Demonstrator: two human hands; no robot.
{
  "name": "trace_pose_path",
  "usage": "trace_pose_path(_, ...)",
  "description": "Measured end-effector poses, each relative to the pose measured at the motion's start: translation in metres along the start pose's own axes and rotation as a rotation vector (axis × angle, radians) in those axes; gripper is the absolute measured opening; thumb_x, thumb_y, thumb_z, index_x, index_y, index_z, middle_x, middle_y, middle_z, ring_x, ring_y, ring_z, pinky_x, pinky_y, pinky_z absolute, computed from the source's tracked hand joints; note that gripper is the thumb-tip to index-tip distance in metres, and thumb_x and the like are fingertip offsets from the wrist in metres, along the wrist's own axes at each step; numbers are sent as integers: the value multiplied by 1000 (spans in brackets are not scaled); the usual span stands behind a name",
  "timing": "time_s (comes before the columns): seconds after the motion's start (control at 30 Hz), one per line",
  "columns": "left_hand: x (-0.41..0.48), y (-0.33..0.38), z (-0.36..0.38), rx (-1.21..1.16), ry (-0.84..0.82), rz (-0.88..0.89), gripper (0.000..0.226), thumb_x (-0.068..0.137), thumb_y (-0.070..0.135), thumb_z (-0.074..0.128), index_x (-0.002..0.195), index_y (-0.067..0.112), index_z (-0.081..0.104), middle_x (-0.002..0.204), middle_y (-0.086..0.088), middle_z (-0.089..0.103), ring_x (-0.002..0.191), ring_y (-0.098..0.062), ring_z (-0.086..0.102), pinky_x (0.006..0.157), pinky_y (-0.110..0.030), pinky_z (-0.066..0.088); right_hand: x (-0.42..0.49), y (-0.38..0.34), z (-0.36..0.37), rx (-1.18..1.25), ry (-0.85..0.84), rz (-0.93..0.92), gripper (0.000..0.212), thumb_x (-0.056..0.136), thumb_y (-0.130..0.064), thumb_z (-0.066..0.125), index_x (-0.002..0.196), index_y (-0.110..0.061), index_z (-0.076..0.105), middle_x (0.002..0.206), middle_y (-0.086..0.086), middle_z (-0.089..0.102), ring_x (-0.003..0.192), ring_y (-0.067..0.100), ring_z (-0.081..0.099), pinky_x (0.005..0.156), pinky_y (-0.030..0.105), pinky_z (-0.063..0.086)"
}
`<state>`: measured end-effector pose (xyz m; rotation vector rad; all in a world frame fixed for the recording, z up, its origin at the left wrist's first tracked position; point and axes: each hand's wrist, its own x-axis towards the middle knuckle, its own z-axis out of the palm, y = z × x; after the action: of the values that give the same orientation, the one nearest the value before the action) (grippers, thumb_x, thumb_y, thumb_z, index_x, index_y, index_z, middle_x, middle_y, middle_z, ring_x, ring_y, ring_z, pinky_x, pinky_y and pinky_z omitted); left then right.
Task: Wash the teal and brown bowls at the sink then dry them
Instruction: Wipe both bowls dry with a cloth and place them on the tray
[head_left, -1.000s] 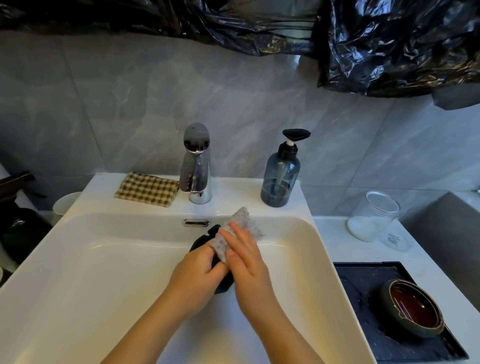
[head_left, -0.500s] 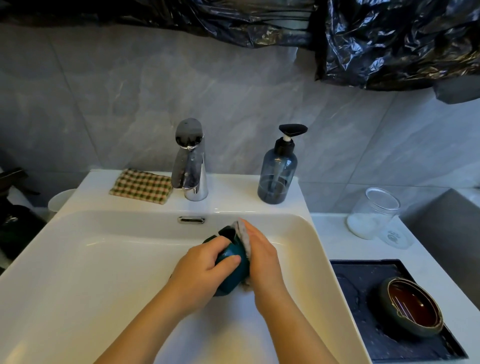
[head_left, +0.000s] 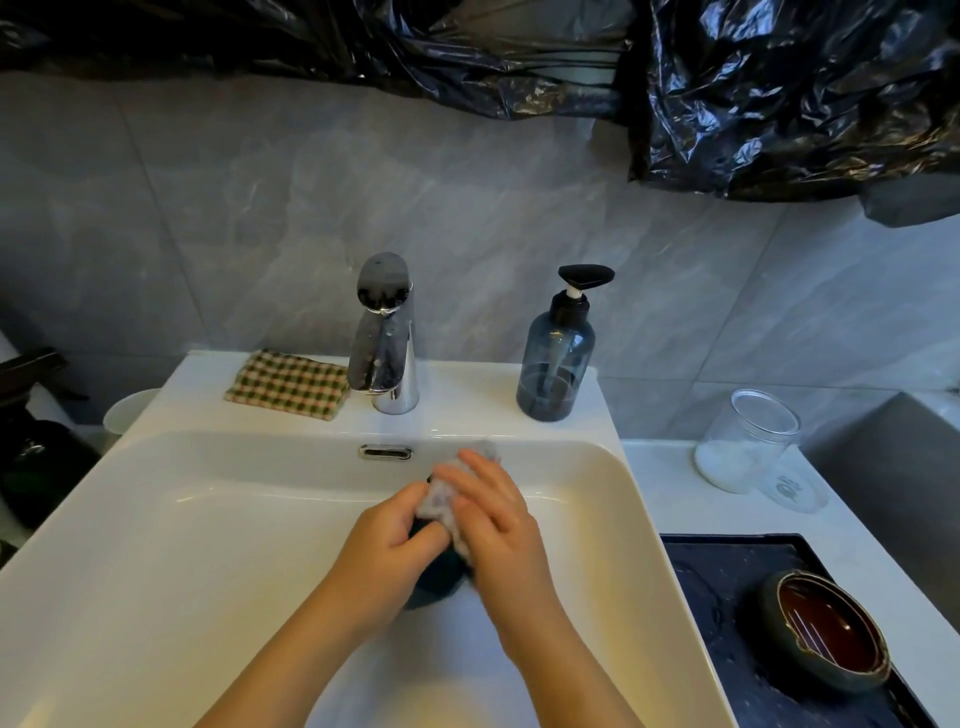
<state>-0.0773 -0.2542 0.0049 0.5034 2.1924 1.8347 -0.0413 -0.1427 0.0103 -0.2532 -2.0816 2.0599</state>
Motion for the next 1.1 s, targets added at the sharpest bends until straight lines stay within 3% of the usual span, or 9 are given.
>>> trace_pose_path(0.07,-2,-1,-3,-16,-22,10,35,56,44,56,81,21,66,76,5,72,72,-5,64,65,-16,50,1,1,1,-71,-46,-54,30,79,-32,43,89,-56,58,119,-31,49,124,-1,42,109,24,32)
trace_pose_path(0.23,-3,8,-5,-218,-96,-118,14,65,26,60,70,14,62,59,2,64,57,-11,59,49,-17,44,10,-11,-13,335,-100,533,35,77,-48,59,81,-15,70,77,7,68,70,21,62,66,28,46)
trace_pose_path(0.33,-2,9,-4,-328,-78,-155,15,69,22,56,74,11,63,64,-3,66,60,-13,62,50,-18,47,8,-8,-15,396,-55,446,25,84,-39,56,72,-21,67,70,1,68,69,18,62,58,24,49)
trace_pose_path(0.47,-3,4,-2,-214,-73,-103,8,74,18,62,80,16,67,70,5,71,69,-7,66,57,-16,50,8,5,-4,30,-6,17,27,81,-30,48,83,-51,63,114,-23,57,117,7,50,100,26,42)
trace_pose_path(0.6,-2,5,-4,-260,-54,-142,18,66,24,56,77,11,63,65,-1,67,64,-15,62,54,-22,47,13,-3,-7,263,-11,469,15,80,-38,58,81,-26,68,82,2,68,77,20,61,68,30,51)
trace_pose_path(0.7,-1,9,-1,-461,-49,-192,20,69,22,56,82,10,65,72,-6,70,67,-17,65,57,-25,50,12,-2,-17,544,-59,554,42,83,-50,50,85,-15,73,81,12,74,85,29,64,84,39,50)
trace_pose_path(0.87,-3,7,3,-205,-41,-168,15,92,7,51,85,15,62,77,-2,67,76,-16,62,64,-23,49,14,2,-9,201,90,238,13,80,-32,58,79,-35,70,102,-3,68,100,17,61,86,34,50)
trace_pose_path(0.93,-3,5,4,-51,-36,-119,18,90,6,53,89,21,63,85,2,69,83,-12,63,70,-20,49,10,9,-4,-11,1,-23,30,78,-28,50,79,-52,69,112,-17,63,113,7,55,98,28,44)
trace_pose_path(1.1,-5,7,0,-107,-38,-137,16,91,5,52,79,12,59,68,-1,62,64,-13,59,53,-18,46,12,0,-13,263,-69,513,30,73,-47,58,79,-19,67,77,5,68,74,22,62,68,31,49)
